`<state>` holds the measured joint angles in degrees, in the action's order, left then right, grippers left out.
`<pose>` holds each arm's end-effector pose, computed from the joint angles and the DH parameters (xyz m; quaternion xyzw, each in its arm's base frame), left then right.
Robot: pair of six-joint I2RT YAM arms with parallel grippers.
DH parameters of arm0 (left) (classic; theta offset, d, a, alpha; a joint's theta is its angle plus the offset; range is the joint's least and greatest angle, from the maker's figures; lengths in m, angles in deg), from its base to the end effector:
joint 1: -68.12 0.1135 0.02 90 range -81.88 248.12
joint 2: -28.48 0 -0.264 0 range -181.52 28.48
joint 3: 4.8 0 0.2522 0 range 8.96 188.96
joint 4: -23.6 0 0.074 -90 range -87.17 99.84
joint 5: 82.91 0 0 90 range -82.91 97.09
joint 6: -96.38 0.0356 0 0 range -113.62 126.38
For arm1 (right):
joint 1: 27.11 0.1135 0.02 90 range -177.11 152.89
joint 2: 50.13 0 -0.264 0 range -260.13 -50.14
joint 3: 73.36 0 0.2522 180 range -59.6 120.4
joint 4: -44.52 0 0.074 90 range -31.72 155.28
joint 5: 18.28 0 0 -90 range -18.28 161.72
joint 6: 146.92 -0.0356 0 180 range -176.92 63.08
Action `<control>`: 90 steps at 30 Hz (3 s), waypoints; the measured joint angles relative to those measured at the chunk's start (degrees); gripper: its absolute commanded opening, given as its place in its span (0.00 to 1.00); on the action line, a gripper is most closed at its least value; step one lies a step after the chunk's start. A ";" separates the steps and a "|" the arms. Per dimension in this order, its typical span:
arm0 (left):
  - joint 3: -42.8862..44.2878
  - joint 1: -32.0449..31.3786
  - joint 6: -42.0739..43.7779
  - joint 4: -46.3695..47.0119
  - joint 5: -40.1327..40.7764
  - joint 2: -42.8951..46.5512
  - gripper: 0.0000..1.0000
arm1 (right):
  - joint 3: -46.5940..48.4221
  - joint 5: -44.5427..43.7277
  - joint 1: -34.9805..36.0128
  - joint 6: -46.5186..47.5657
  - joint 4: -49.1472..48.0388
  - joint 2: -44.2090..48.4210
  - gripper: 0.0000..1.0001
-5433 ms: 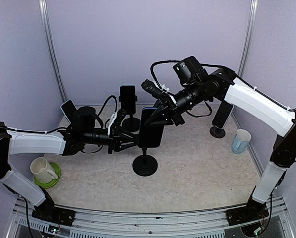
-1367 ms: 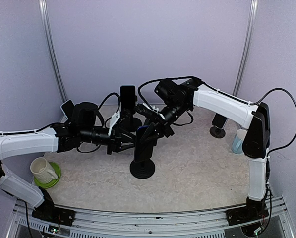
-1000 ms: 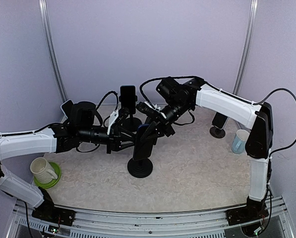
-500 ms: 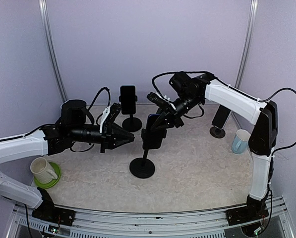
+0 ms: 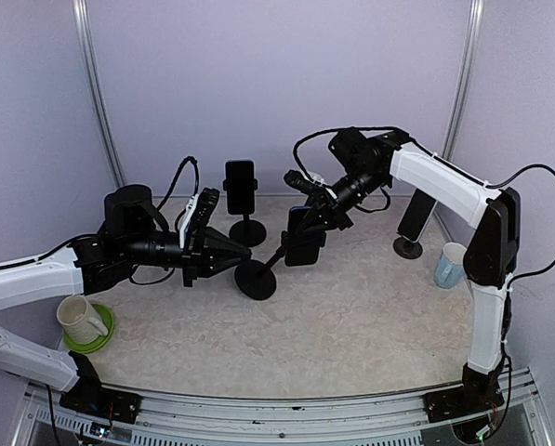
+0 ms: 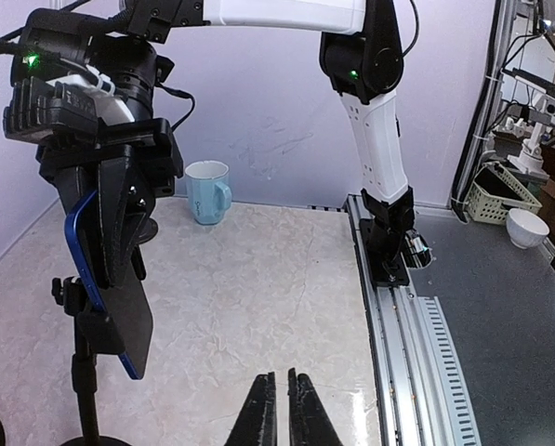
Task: Place the phone on the phone stand
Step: Install the phone on the phone stand.
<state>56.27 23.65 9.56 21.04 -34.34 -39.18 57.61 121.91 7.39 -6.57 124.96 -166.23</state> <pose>0.1759 -0.2057 0.3127 0.4974 0.5587 -0.4658 0.4726 0.3306 0.2604 0.3272 -0.6634 0.5928 0.3841 0.2469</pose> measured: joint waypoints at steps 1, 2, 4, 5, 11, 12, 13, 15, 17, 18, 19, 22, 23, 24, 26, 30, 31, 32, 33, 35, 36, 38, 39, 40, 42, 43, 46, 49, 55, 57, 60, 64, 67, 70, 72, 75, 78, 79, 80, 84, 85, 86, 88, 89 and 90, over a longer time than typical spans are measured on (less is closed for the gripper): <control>-0.13 0.00 -0.15 0.07 0.11 0.00 0.10 | 0.79 0.13 0.48 0.15 0.07 -0.39 0.00; -0.28 0.00 -0.24 0.31 0.22 -0.02 0.13 | 1.49 0.33 0.98 0.22 0.04 -0.83 0.00; -0.46 0.00 -0.44 0.61 0.44 -0.04 0.17 | 2.91 0.92 1.92 0.42 -0.07 -1.68 0.00; -0.46 0.00 -0.55 0.92 0.63 -0.11 0.18 | 3.45 1.27 2.29 0.50 -0.17 -2.01 0.00; -1.11 0.00 -1.05 2.05 2.47 -0.13 0.35 | 4.59 2.16 3.39 0.68 -0.37 -2.49 0.00; -1.22 0.00 -1.14 2.12 3.04 -0.15 0.39 | 4.76 2.21 3.39 0.59 -0.42 -2.54 0.00; -1.36 0.00 -1.20 2.25 3.56 -0.15 0.41 | 4.90 2.32 3.41 0.37 -0.42 -2.54 0.00; -1.57 0.00 -1.31 2.49 4.85 -0.17 0.46 | 5.07 2.67 3.50 -0.24 -0.37 -2.54 0.00; -1.97 0.00 -1.46 2.91 6.60 -0.24 0.47 | 5.18 2.93 3.76 -0.90 -0.66 -2.54 0.00; -2.14 0.00 -1.55 3.04 7.48 -0.26 0.48 | 5.20 3.02 4.00 -1.38 -0.81 -2.54 0.00; -2.43 0.00 -1.64 3.43 8.74 -0.33 0.49 | 5.20 3.10 4.26 -1.88 -1.07 -2.54 0.00; -3.17 0.02 -1.95 4.35 11.87 -0.70 0.51 | 5.31 3.10 5.18 -3.02 -1.68 -2.69 0.00; -3.41 0.04 -2.08 4.61 12.50 -0.90 0.51 | 5.62 3.10 5.55 -3.39 -1.73 -2.93 0.00; -3.67 0.07 -2.19 4.83 13.25 -0.98 0.51 | 5.92 3.08 6.01 -3.61 -1.90 -3.21 0.00; -4.22 0.09 -2.54 5.22 13.99 -1.03 0.53 | 6.19 3.02 6.73 -3.89 -2.19 -3.56 0.00; -5.55 0.13 -3.13 6.62 15.32 -0.98 0.58 | 7.06 2.78 8.07 -4.68 -2.64 -4.33 0.00; -5.86 0.17 -3.26 7.04 15.56 -0.96 0.59 | 7.34 2.67 8.31 -4.92 -2.69 -4.48 0.00; -6.10 0.20 -3.37 7.43 15.85 -0.96 0.60 | 7.74 2.56 8.52 -5.16 -2.71 -4.70 0.00; -6.36 0.20 -3.52 7.85 16.09 -0.94 0.61 | 7.96 2.51 8.63 -5.44 -2.84 -4.83 0.00; -7.02 0.35 -3.93 8.72 16.48 -0.81 0.61 | 8.00 2.51 8.85 -5.90 -3.17 -4.90 0.00; -7.32 0.39 -4.11 9.03 16.55 -0.68 0.61 | 8.00 2.54 8.90 -6.23 -3.28 -4.90 0.00; -7.87 0.42 -4.33 9.62 16.79 -0.48 0.62 | 8.02 2.54 8.94 -6.80 -3.58 -4.92 0.00; -8.13 0.44 -4.46 10.01 16.92 -0.42 0.62 | 8.02 2.56 8.94 -7.19 -3.78 -4.92 0.00; -8.33 0.46 -4.50 10.19 17.03 -0.33 0.62 | 8.04 2.54 8.94 -7.52 -3.93 -4.92 0.00; -8.90 0.52 -4.70 10.62 17.44 0.04 0.65 | 8.07 2.54 8.96 -8.35 -4.33 -4.96 0.00; -9.09 0.57 -4.74 10.73 17.55 0.22 0.66 | 8.11 2.54 8.98 -8.68 -4.48 -5.01 0.00; -9.55 0.66 -5.09 11.21 17.90 0.76 0.67 | 8.15 2.40 9.14 -9.62 -5.01 -5.18 0.00; -9.70 0.68 -5.42 11.58 17.99 0.98 0.71 | 8.33 1.99 9.38 -10.21 -5.31 -5.29 0.00; -9.90 1.05 -5.75 12.26 18.38 1.01 0.81 | 8.52 1.60 9.64 -10.99 -5.73 -5.51 0.00; -10.01 1.36 -5.81 12.44 18.38 1.01 0.83 | 8.52 1.60 9.64 -11.06 -5.77 -5.53 0.00; -10.08 1.79 -5.99 12.72 18.38 0.90 0.86 | 8.52 1.60 9.64 -11.06 -5.79 -5.53 0.00; -10.10 2.21 -6.23 13.27 18.38 0.42 0.91 | 8.52 1.60 9.66 -11.08 -5.79 -5.53 0.00; -10.10 2.51 -6.45 13.60 18.36 0.07 0.94 | 8.52 1.57 9.77 -11.08 -5.79 -5.53 0.00; -10.10 2.82 -6.67 13.97 18.32 -0.46 0.94 | 8.52 1.51 10.01 -11.13 -5.86 -5.55 0.00; -10.10 2.93 -6.78 14.19 18.23 -0.90 0.91 | 8.52 1.42 10.23 -11.37 -6.16 -5.64 0.00; -10.10 2.93 -6.91 14.49 17.38 -1.99 0.81 | 8.52 1.29 10.49 -11.89 -6.71 -5.75 0.00; -10.10 3.06 -6.95 14.51 16.04 -3.19 0.71 | 8.52 1.07 10.62 -12.20 -6.91 -5.75 0.00; -10.08 3.10 -6.91 14.51 15.72 -3.56 0.67 | 8.52 1.03 10.67 -12.31 -6.95 -5.75 0.00; -10.08 3.17 -6.95 14.53 15.23 -4.04 0.64 | 8.52 0.94 10.71 -12.37 -6.99 -5.75 0.00; -9.88 3.41 -6.93 14.53 14.25 -5.79 0.51 | 8.52 0.72 10.86 -12.46 -6.99 -5.75 0.00; -9.77 3.50 -6.95 14.53 14.12 -6.12 0.48 | 8.52 0.70 10.88 -12.46 -6.99 -5.75 0.00; -9.62 3.61 -7.02 14.56 13.97 -6.45 0.44 | 8.52 0.70 10.91 -12.46 -6.99 -5.75 0.00; -9.33 3.67 -6.93 14.84 13.73 -6.97 0.35 | 8.52 0.70 10.93 -12.48 -6.99 -5.75 0.00; -9.29 3.72 -7.04 15.04 13.64 -7.13 0.33 | 8.52 0.68 10.97 -12.50 -6.99 -5.75 0.00; -9.27 3.91 -6.99 15.19 13.57 -7.21 0.31 | 8.52 0.68 11.02 -12.52 -6.99 -5.77 0.00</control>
<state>47.00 27.57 2.56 36.23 -20.77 -46.39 66.13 122.59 18.40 -19.10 117.96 -172.00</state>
